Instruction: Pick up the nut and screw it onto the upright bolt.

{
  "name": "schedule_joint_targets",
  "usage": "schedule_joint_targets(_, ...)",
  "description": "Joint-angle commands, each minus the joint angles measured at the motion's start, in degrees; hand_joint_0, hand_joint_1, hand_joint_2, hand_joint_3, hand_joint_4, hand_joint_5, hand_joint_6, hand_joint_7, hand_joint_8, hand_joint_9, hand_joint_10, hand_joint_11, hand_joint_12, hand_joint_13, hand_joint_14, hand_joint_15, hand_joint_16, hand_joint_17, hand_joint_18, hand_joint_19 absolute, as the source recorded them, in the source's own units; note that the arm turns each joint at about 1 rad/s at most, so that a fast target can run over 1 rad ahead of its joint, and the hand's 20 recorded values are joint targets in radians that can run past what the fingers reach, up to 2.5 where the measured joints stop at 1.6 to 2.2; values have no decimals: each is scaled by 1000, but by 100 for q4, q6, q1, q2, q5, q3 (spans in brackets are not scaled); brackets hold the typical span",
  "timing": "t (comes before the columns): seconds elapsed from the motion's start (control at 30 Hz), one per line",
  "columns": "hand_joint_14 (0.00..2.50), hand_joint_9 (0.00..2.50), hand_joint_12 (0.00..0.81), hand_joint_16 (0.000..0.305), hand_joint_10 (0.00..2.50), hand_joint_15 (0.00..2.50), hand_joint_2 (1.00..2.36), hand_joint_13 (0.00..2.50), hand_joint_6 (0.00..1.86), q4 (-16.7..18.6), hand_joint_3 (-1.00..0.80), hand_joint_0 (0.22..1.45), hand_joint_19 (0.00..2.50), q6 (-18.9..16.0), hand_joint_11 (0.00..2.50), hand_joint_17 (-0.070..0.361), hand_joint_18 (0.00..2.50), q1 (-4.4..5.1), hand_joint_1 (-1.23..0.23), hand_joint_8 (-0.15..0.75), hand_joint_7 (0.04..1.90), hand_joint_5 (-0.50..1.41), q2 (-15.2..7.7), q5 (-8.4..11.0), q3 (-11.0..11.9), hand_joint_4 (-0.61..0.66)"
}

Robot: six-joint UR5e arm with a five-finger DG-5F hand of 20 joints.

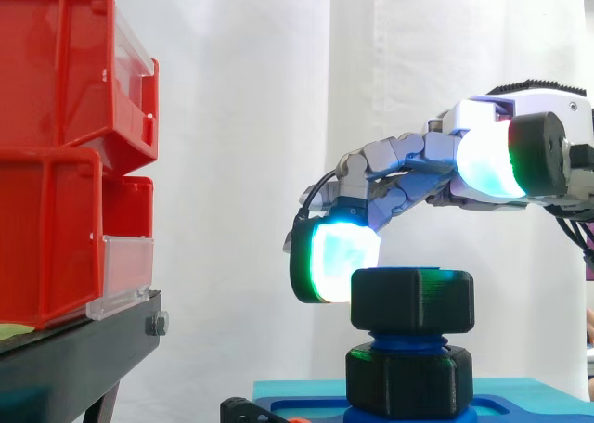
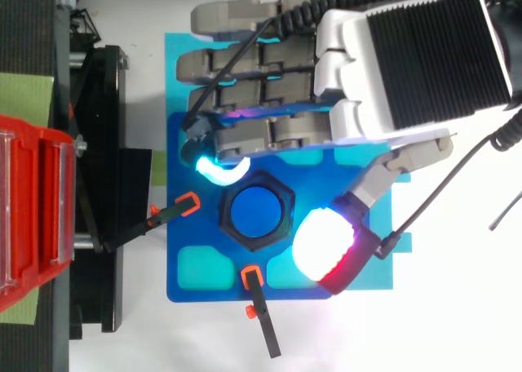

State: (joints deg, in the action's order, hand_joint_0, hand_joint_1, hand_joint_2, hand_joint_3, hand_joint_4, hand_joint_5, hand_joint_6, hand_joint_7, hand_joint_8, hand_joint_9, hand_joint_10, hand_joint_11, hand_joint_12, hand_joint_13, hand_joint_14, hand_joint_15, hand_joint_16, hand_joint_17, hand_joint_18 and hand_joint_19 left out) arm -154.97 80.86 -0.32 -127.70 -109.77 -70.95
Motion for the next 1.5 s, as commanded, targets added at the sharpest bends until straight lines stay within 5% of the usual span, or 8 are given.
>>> schedule_joint_targets(0.0,0,657,261,25,0,0,1000,494,505,20,-500,476,0,9,0,57,191,-65,-69,278,1222,-37,0,-62,2,247)
schedule_joint_targets(0.33,0,700,254,24,0,0,1000,523,504,55,-500,481,0,9,0,54,223,-293,-84,281,1272,-22,8,-326,2,230)
schedule_joint_targets(0.47,0,669,260,25,0,0,1000,516,504,108,-500,478,0,9,0,56,213,-328,-82,268,989,-69,8,-361,11,272)
schedule_joint_targets(0.63,0,621,271,27,0,0,1000,489,503,73,-500,471,0,0,0,60,187,-320,-75,254,761,-106,0,-378,292,223)
schedule_joint_targets(0.93,0,589,276,28,0,0,1000,458,502,38,-500,466,0,9,0,64,170,-188,-74,243,701,-120,0,-352,354,220)
schedule_joint_targets(1.27,0,582,280,29,0,0,1000,450,502,-94,-500,464,0,9,0,66,162,137,-76,243,700,-123,0,-44,354,215)
schedule_joint_targets(1.47,0,582,281,29,0,0,1000,453,502,-147,-500,463,0,9,0,66,160,252,-77,245,713,-123,0,167,345,220)
